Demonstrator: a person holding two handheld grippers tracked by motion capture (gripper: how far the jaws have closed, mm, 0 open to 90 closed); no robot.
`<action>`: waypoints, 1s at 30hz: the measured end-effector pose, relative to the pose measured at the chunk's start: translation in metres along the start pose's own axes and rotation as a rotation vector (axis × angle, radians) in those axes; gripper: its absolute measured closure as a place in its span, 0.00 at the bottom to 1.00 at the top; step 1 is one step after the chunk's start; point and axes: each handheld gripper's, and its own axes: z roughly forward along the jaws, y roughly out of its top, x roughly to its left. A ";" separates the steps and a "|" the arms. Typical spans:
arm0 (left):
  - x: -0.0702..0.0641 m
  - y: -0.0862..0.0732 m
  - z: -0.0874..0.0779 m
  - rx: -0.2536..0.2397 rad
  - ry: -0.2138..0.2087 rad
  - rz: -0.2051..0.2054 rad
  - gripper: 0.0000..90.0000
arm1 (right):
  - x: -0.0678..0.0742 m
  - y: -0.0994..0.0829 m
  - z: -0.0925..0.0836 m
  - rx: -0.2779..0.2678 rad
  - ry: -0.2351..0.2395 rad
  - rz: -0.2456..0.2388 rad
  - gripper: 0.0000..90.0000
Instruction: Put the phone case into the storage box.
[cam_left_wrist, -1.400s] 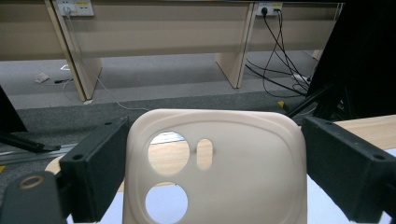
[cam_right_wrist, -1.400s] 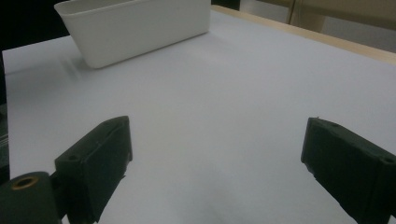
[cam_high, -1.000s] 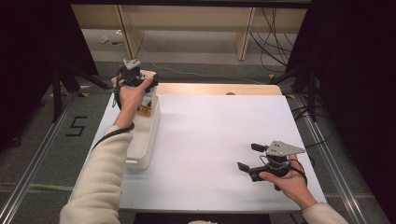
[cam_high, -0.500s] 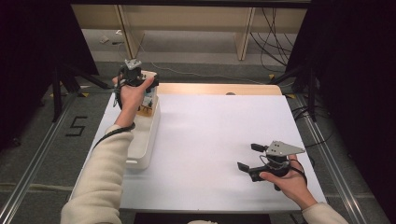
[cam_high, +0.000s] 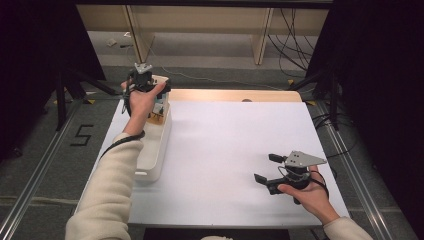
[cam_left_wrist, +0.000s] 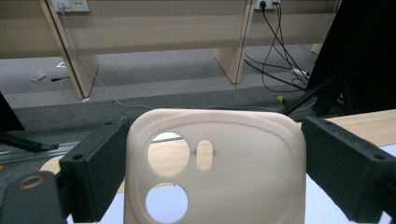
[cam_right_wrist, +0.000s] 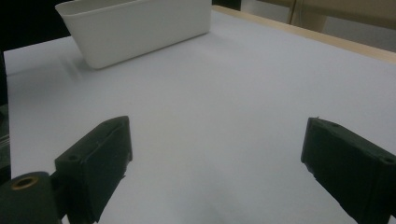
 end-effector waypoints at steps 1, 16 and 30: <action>0.000 0.000 0.000 -0.001 0.000 -0.003 0.12 | 0.000 0.000 0.000 -0.001 0.000 0.000 0.11; 0.001 -0.001 0.003 0.009 0.002 -0.006 0.12 | 0.000 0.000 -0.001 -0.002 -0.001 0.001 0.11; 0.003 -0.003 0.005 0.018 0.005 -0.010 0.12 | 0.000 0.000 -0.001 -0.003 -0.002 0.000 0.11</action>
